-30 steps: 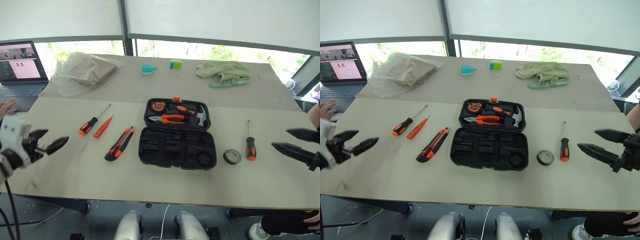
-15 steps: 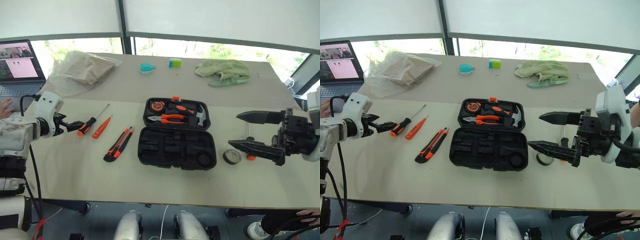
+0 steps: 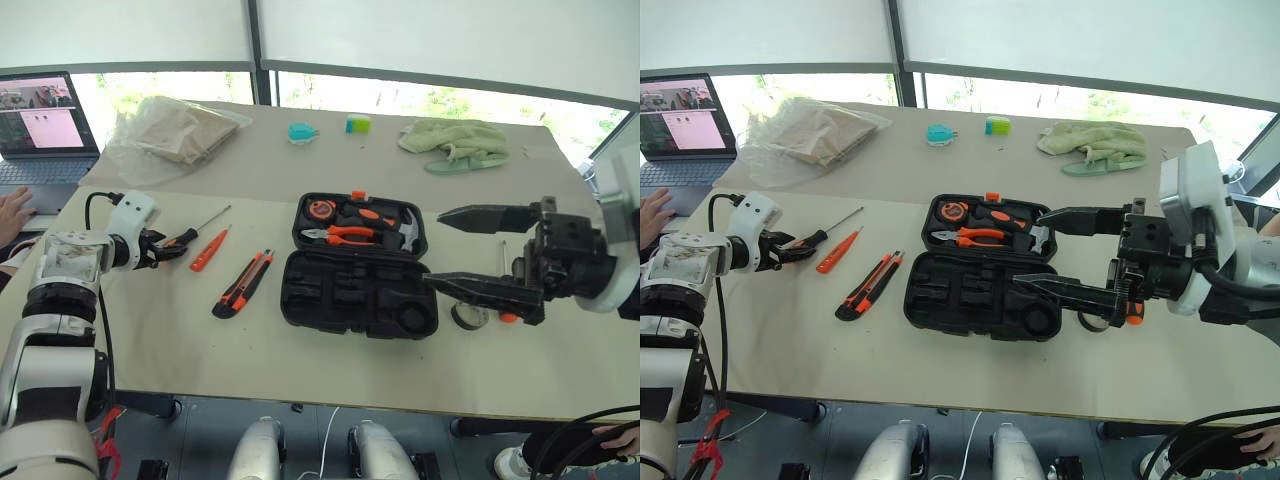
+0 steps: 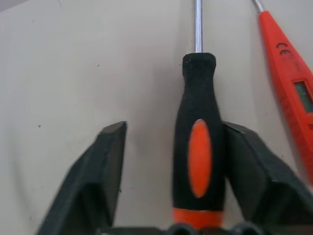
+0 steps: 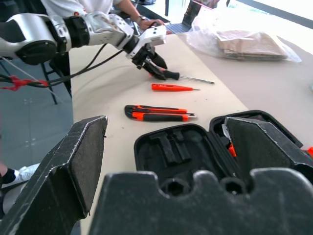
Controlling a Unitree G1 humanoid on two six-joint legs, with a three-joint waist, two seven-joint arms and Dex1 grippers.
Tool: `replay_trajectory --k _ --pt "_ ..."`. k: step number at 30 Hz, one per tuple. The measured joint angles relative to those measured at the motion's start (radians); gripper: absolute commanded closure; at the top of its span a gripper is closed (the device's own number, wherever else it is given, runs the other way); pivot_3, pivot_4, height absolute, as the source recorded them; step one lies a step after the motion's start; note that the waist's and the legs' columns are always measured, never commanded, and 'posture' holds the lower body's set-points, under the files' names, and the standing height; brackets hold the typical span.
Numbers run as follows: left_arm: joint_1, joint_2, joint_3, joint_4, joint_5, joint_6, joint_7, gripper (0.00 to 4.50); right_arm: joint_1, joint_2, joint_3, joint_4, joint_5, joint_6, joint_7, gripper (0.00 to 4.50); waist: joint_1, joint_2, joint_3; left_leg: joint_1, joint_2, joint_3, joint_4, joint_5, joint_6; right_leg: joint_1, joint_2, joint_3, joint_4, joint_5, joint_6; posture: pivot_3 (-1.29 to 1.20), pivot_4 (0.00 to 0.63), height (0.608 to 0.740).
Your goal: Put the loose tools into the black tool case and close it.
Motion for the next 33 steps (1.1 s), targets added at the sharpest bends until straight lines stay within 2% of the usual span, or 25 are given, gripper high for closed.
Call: replay_trajectory --k 3,11,16,20,24,28,33 --pt "-0.008 -0.008 0.004 0.017 0.0 0.001 -0.007 3.61 -0.004 0.0 0.009 -0.001 -0.011 0.0 -0.007 0.0 -0.001 0.0 0.0 0.0 0.0 -0.001 0.003 0.0 0.0 0.0 0.0 0.0 0.004 0.0 0.0 0.0 0.15 0.74" --pt "-0.023 -0.007 0.057 0.042 0.002 -0.012 0.027 3.62 0.086 0.0 -0.034 0.003 -0.041 -0.001 0.005 0.0 -0.004 -0.001 0.0 -0.003 0.001 -0.004 0.009 0.0 0.0 -0.001 0.0 -0.003 0.008 0.0 0.0 0.0 0.15 0.74" --pt "-0.091 -0.022 0.067 -0.155 -0.046 -0.111 -0.144 3.62 0.207 0.0 -0.098 0.002 -0.1 -0.008 0.043 0.0 0.024 -0.002 0.001 -0.007 -0.001 -0.005 0.012 0.0 0.0 0.0 -0.001 -0.007 0.006 0.0 0.001 0.0 0.15 0.74" --pt "-0.153 -0.118 0.001 -0.331 -0.053 -0.166 -0.243 3.62 0.293 0.011 -0.12 0.002 -0.181 -0.033 0.077 0.0 0.034 0.0 0.0 -0.006 -0.002 -0.005 0.013 0.0 0.001 0.002 -0.001 -0.006 0.004 0.001 0.003 0.0 0.15 0.74" --pt "-0.138 -0.244 -0.149 -0.413 -0.01 -0.219 -0.336 3.62 0.347 0.035 -0.144 0.002 -0.229 -0.052 0.084 0.0 0.023 0.0 0.0 -0.006 -0.002 -0.005 0.013 0.001 0.001 0.001 0.0 -0.006 0.005 0.001 0.003 0.0 0.15 0.74" --pt "-0.14 -0.357 -0.299 -0.418 0.088 -0.223 -0.352 3.62 0.417 0.071 -0.196 -0.015 -0.245 -0.053 0.078 0.0 0.013 0.0 0.0 -0.006 -0.002 -0.006 0.012 0.001 0.001 0.001 0.001 -0.005 0.005 0.001 0.003 0.0 0.15 0.74" --pt "-0.151 -0.385 -0.348 -0.353 0.168 -0.26 -0.334 3.62 0.453 0.092 -0.23 -0.047 -0.248 -0.053 0.054 0.0 -0.003 0.0 0.0 -0.006 -0.002 -0.008 0.012 0.001 0.001 0.001 0.002 -0.005 0.006 0.001 0.003 0.0 0.15 0.74"
